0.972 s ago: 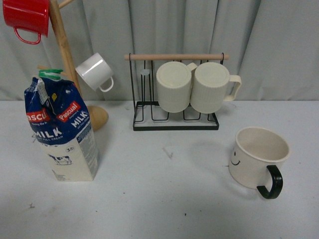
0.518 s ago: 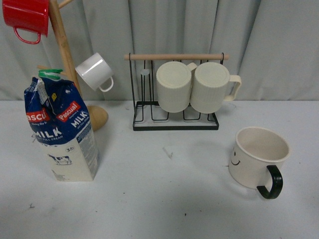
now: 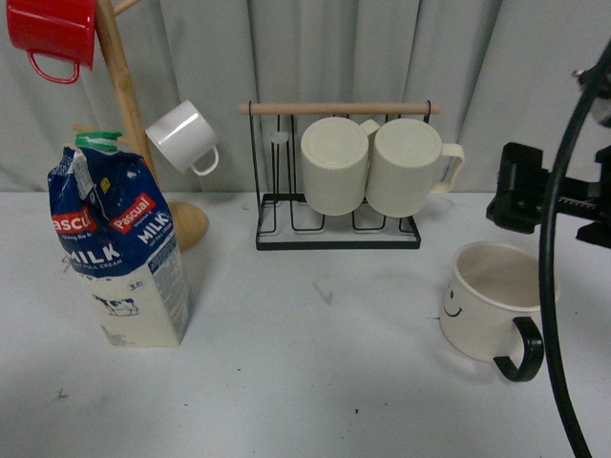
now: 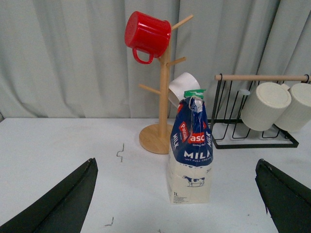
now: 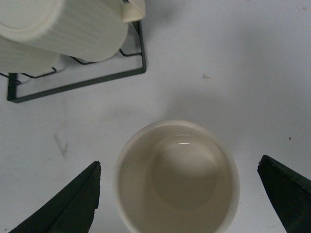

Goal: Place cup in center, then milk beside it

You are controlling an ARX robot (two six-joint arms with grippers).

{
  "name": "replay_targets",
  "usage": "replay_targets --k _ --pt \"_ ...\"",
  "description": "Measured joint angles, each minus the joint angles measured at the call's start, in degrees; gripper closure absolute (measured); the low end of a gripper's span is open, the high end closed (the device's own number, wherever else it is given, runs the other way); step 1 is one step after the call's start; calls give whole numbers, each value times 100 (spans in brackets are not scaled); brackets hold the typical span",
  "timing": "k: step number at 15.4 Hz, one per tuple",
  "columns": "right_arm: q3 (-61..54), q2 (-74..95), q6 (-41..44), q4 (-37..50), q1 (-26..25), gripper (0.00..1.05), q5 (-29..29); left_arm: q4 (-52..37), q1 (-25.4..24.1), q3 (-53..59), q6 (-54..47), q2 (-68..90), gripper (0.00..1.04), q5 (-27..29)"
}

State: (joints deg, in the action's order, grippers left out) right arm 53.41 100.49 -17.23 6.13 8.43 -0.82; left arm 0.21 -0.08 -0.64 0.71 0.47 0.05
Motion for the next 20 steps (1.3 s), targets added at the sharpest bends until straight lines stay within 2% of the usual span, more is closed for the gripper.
replay_targets --k 2,5,12,13,20 --pt "651 549 -28 -654 13 7 129 0 0 0 0 0 7 0" --pt "905 748 109 -949 -24 7 249 0 0 0 0 0 7 0" --pt "994 1307 426 -811 -103 7 501 0 0 0 0 0 7 0" --pt "946 1360 424 -774 -136 9 514 0 0 0 0 0 7 -2" --pt "774 1320 424 -741 -168 87 463 -2 0 0 0 0 7 0"
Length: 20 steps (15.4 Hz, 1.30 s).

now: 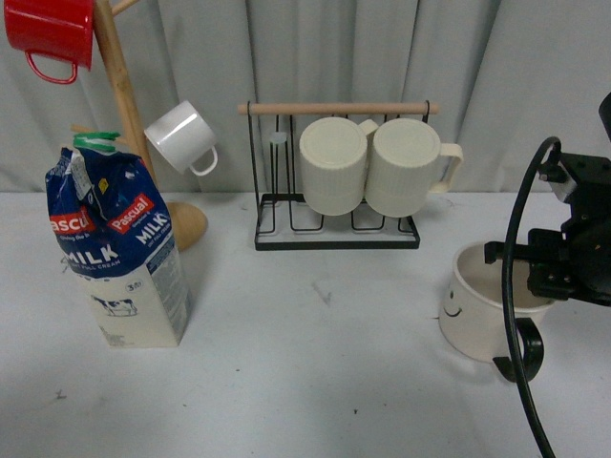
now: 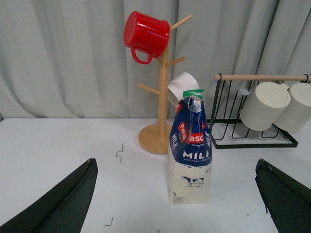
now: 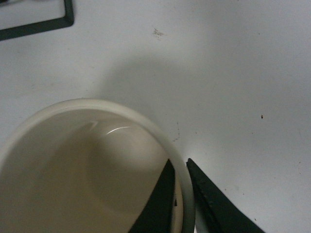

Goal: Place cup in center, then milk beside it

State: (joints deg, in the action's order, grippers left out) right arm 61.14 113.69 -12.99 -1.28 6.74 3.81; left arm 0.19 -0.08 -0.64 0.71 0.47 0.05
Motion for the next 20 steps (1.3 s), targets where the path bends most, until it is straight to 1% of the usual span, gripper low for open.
replay_targets --k 1,2,4,6,10,13,17,20 --pt "-31 -162 0 -50 2 98 -74 2 0 0 0 0 7 -2" --pt "-39 -374 -7 -87 46 101 -101 2 0 0 0 0 7 -2" --pt "-35 -713 -33 -210 170 101 -127 2 0 0 0 0 7 -2" --pt "146 -774 -96 -422 509 101 -70 0 0 0 0 0 7 -2" --pt "791 -326 -426 -688 1222 101 240 2 0 0 0 0 7 0" --pt "1176 190 -715 -885 1617 101 444 2 0 0 0 0 7 -2" --pt "1471 439 -951 -1071 1840 101 693 2 0 0 0 0 7 0" --pt "1471 612 -1104 -1062 1838 101 638 2 0 0 0 0 7 -2"
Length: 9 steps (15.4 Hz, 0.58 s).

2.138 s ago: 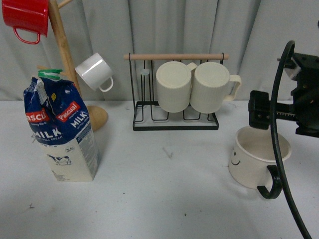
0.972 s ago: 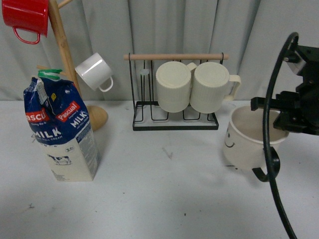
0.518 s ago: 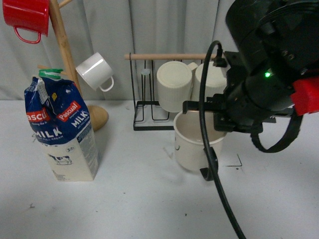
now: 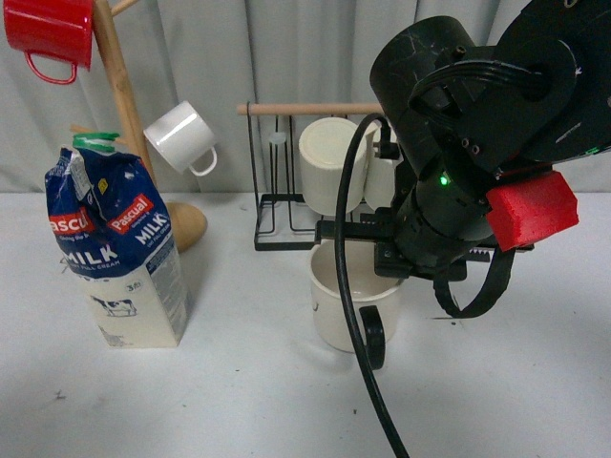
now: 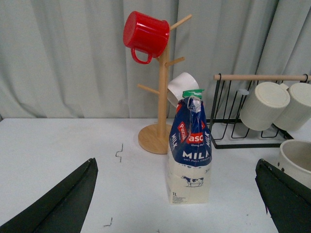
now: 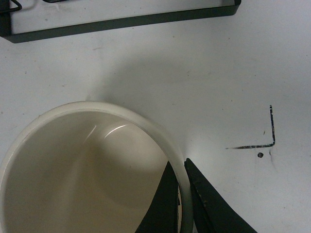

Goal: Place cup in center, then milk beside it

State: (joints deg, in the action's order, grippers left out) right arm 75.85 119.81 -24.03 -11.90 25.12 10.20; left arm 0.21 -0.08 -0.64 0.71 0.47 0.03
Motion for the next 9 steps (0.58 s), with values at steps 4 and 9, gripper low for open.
replay_targets --k 4,9 --pt "-28 26 -101 74 0 101 -125 -2 0 0 0 0 7 0" --pt "-28 90 -98 17 -46 89 -160 0 0 0 0 0 7 0"
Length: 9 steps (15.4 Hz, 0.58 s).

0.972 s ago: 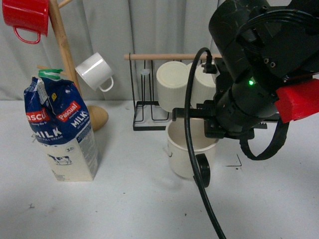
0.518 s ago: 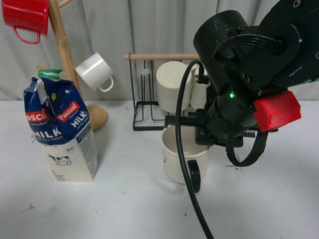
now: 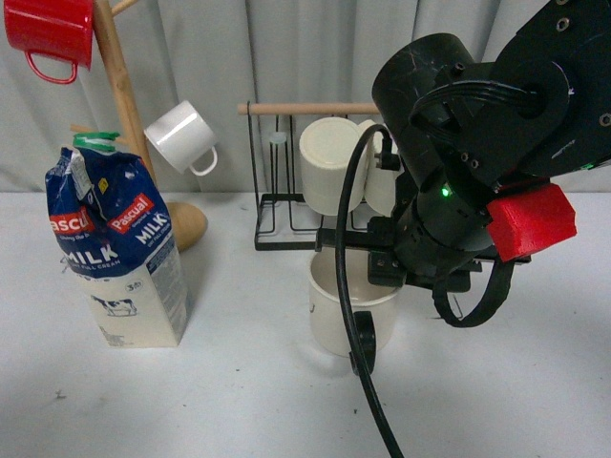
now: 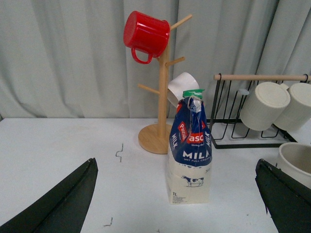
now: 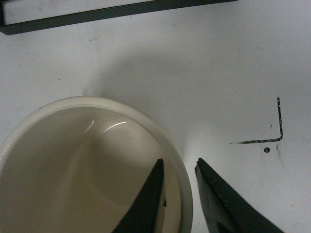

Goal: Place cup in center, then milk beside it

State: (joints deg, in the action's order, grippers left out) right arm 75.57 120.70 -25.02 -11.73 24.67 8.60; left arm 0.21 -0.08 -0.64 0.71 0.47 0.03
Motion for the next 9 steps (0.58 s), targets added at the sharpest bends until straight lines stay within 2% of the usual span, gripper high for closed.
replay_targets --k 4,7,8,9 --pt "-87 -328 26 339 -144 43 -334 -2 0 0 0 0 7 0" --pt "-857 -1720 214 1687 -326 8 -756 -2 0 0 0 0 7 0" --pt "-1613 -2367 710 3405 -341 16 59 0 0 0 0 0 7 -2" --pt "-2562 -3239 1355 4457 -455 28 708 0 0 0 0 0 7 2"
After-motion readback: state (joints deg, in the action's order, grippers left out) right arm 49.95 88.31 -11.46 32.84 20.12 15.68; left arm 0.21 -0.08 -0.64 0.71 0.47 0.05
